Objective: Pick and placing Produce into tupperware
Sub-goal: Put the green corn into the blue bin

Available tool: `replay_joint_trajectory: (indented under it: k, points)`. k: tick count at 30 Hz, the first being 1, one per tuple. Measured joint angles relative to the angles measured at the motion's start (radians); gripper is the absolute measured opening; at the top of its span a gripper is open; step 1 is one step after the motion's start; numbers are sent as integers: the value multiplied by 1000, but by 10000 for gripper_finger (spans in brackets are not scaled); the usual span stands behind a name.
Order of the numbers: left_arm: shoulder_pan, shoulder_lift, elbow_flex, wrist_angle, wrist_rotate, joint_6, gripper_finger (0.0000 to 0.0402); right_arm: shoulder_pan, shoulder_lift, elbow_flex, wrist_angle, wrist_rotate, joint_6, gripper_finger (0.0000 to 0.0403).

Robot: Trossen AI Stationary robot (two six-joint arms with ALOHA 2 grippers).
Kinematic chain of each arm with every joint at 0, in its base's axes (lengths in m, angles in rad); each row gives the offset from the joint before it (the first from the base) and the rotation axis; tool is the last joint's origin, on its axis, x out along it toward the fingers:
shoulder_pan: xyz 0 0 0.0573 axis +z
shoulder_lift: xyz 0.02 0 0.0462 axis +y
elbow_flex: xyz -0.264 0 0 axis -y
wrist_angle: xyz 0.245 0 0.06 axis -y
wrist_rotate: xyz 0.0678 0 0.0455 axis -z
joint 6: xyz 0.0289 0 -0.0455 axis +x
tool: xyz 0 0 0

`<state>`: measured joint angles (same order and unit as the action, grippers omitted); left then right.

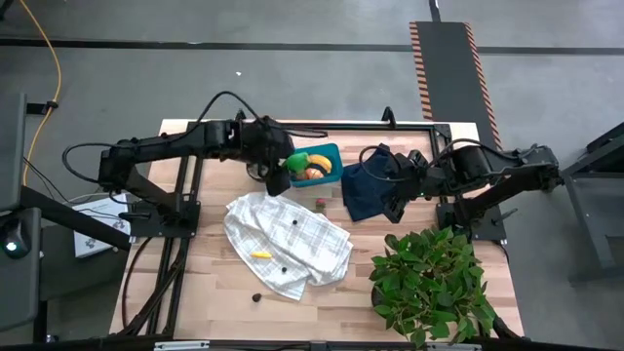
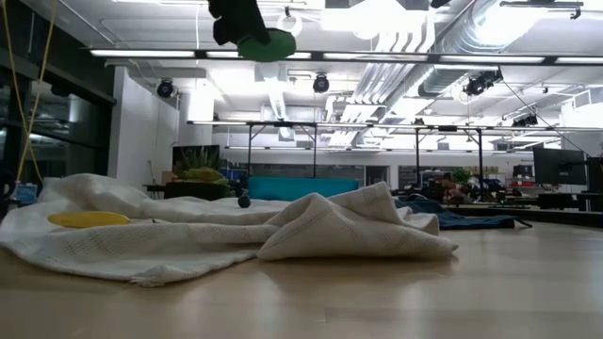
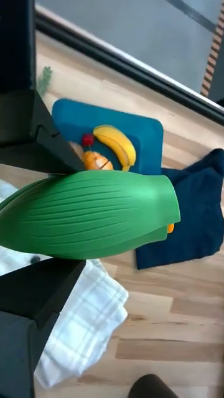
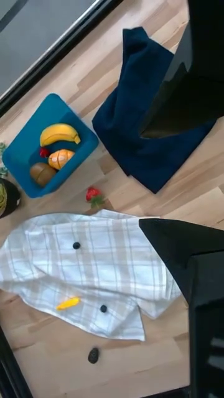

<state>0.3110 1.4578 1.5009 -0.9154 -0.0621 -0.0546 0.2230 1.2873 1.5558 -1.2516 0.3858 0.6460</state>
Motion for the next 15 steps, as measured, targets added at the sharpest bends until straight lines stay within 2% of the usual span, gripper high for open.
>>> replay_joint_trajectory:
  k: [5,15]
  points:
    - [74,0,0,36,19,77,202,-4,0,0,0,34,8,213]
    - [220,56,1,80,161,189,202,-67,0,0,62,48,2,213]
